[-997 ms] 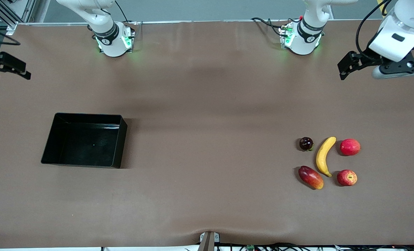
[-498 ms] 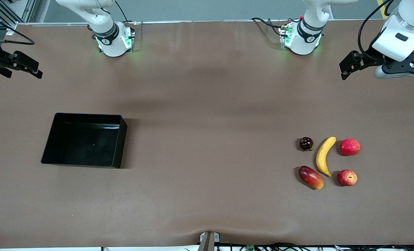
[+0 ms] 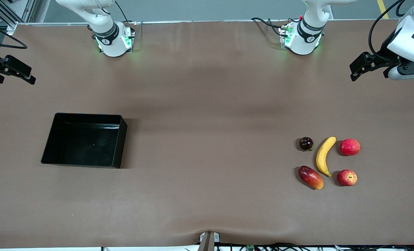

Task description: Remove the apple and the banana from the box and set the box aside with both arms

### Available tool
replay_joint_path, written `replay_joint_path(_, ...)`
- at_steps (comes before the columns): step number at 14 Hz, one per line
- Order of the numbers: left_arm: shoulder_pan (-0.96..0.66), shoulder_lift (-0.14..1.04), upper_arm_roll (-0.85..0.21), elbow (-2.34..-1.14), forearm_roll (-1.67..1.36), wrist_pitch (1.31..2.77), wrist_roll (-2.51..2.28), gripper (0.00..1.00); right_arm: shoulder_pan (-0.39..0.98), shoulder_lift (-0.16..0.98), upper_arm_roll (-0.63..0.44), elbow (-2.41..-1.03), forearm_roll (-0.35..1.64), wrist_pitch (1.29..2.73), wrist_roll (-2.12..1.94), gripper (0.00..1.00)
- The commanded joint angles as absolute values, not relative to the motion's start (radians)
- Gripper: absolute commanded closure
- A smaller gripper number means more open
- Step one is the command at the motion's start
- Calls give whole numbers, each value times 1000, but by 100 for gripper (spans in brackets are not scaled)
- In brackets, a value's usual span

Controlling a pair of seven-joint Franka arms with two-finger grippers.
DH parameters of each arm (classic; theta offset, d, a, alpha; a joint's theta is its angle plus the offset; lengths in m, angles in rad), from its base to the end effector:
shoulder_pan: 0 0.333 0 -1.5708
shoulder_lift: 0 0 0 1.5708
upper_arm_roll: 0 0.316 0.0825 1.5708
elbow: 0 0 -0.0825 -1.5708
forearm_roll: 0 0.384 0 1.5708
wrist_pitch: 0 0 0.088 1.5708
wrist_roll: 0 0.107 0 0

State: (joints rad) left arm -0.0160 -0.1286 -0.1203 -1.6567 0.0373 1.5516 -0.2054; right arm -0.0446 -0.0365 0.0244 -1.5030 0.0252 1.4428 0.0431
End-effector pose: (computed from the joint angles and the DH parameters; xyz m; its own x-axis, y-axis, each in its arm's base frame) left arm 0.5074 -0.0699 0.6505 0.9970 0.0702 0.0329 0.0717 -0.9963 -0.0469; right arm 0.5296 -0.0075 0.6648 0.9979 -0.0601 -0.0247 -0.0606 -0.9979 -0.0231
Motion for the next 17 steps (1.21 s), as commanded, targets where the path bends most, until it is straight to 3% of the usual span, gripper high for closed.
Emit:
replay_joint_path(1, 15, -144, -118, -1657, -27, 1557, -187, 0, -44, -25, 25, -1476, 25, 1433, 43, 0)
replay_joint_path(17, 40, -153, -144, -1635, 12, 1545, -167, 0, -49, -25, 23, -1482, 21, 1427, 43, 0)
